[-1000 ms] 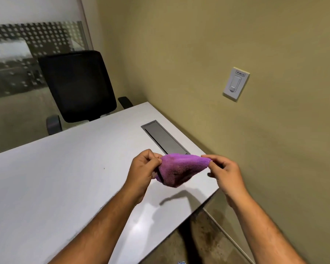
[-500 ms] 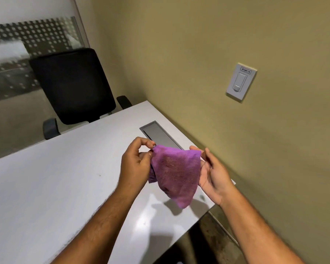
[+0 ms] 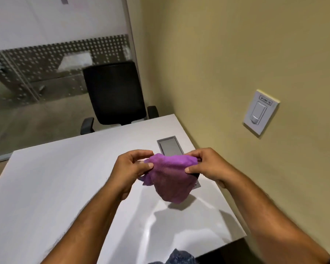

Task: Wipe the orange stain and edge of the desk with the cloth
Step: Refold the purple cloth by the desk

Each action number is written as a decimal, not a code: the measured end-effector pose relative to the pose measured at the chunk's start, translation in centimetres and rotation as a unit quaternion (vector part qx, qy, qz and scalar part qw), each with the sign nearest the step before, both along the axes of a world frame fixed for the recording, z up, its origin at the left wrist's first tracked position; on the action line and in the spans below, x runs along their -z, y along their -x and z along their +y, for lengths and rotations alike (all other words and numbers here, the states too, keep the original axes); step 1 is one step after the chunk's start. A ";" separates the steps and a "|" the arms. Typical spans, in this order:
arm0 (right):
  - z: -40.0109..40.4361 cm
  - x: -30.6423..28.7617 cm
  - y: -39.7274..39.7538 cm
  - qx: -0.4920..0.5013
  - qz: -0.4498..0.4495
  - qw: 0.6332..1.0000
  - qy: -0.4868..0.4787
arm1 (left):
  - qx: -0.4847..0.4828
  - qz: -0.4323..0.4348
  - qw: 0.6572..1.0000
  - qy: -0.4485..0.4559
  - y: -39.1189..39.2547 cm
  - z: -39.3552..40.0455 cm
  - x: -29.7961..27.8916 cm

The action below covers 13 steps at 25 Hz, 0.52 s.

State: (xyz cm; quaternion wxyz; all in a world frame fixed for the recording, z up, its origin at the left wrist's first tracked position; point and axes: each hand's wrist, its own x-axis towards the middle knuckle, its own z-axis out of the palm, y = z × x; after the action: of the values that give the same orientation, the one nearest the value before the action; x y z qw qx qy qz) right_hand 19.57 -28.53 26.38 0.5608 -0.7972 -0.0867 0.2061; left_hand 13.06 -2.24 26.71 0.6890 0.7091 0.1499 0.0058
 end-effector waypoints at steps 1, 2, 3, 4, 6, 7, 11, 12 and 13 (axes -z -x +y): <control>-0.3 0.0 -0.9 -0.038 -0.046 0.994 0.088 | -0.006 -0.007 0.999 -0.051 0.2 -0.3 -0.2; -0.5 0.0 -1.5 -0.071 -0.090 0.982 0.153 | -0.004 -0.008 0.994 -0.105 0.5 -0.5 -0.2; -0.8 0.2 -2.2 -0.090 -0.119 0.973 0.177 | 0.001 -0.007 0.987 -0.159 0.9 -0.6 -0.2; -1.1 0.5 -2.8 -0.114 -0.117 0.975 0.152 | 0.000 -0.006 0.978 -0.206 1.3 -0.7 -0.3; -1.6 1.1 -3.1 -0.159 -0.016 0.987 -0.001 | -0.005 -0.017 0.965 -0.262 1.9 -0.5 -0.4; -1.7 1.6 -3.1 -0.164 0.059 0.981 -0.086 | -0.002 -0.028 0.966 -0.258 2.1 -0.3 -0.4; 0.0 3.7 -1.5 -0.078 0.284 0.910 -0.292 | -0.007 -0.045 0.997 0.060 2.5 -1.9 1.0; 0.7 4.0 -1.0 -0.065 0.314 0.894 -0.313 | -0.022 -0.018 0.982 0.185 2.8 -2.8 2.1; 1.4 4.2 -0.6 -0.054 0.335 0.884 -0.322 | -0.032 0.025 0.955 0.294 3.2 -3.8 3.3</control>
State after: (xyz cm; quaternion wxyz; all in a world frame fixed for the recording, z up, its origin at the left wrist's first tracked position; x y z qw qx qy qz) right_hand 20.13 -27.15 22.15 0.7704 -0.4503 0.0020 0.4514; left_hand 9.89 -6.09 23.43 0.8626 0.4698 0.1845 -0.0346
